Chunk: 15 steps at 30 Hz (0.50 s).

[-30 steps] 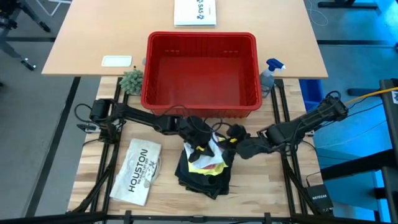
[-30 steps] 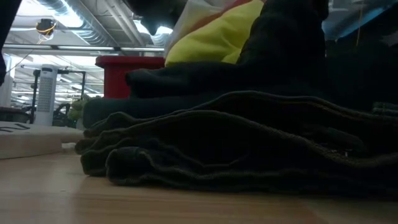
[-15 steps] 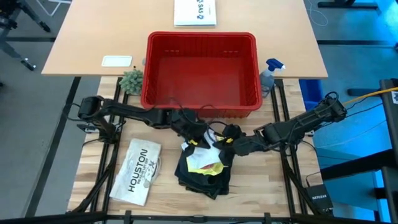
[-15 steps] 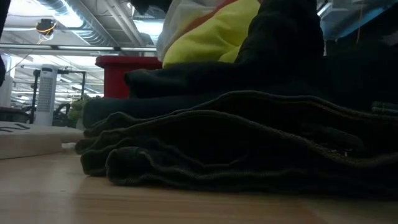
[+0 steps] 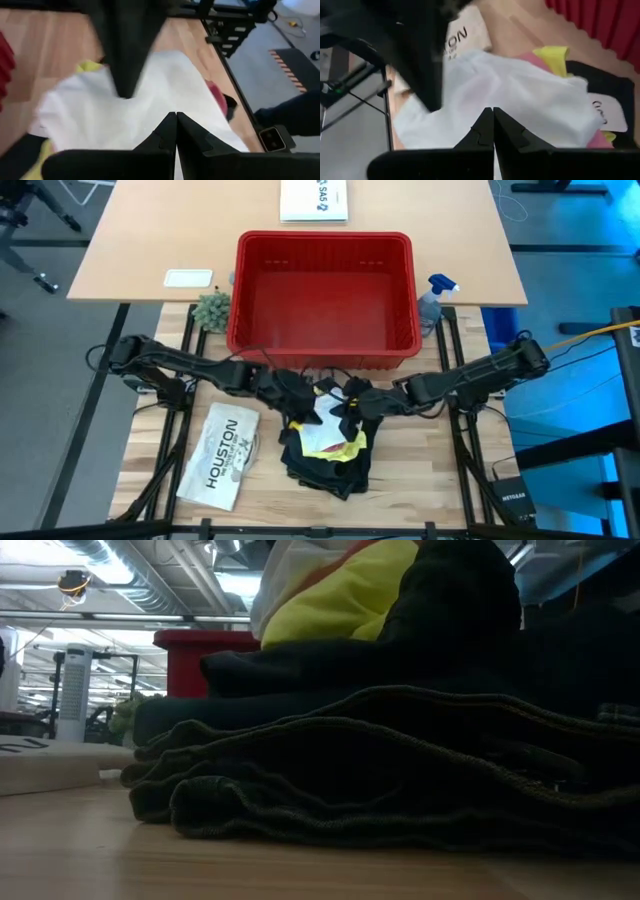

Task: Fold laundry
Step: Put the stacked clothes into the red bin

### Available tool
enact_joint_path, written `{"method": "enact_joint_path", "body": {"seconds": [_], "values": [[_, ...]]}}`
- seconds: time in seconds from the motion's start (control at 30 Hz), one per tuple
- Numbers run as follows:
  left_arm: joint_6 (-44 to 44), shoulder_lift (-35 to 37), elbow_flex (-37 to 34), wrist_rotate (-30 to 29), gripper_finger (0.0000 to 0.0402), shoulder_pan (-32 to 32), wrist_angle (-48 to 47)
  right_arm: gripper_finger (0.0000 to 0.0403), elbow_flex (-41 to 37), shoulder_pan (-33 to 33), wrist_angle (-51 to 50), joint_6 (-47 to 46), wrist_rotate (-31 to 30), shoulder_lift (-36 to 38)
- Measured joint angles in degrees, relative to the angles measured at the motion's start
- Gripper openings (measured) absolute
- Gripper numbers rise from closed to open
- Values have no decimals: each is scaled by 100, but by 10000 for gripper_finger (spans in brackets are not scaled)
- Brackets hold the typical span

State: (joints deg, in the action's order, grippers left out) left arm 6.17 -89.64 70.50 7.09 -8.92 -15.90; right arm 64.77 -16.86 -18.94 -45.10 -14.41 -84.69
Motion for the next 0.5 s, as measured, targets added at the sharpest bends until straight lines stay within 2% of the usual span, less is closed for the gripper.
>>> {"method": "enact_joint_path", "body": {"seconds": [0.23,0.5], "values": [[-21,-268,-2,-112,0,8,61,0,0,39,-306,-120,583,-387],[112,-664,-280,-168,0,35,223,0,7,-230,-811,-438,579,-553]]}}
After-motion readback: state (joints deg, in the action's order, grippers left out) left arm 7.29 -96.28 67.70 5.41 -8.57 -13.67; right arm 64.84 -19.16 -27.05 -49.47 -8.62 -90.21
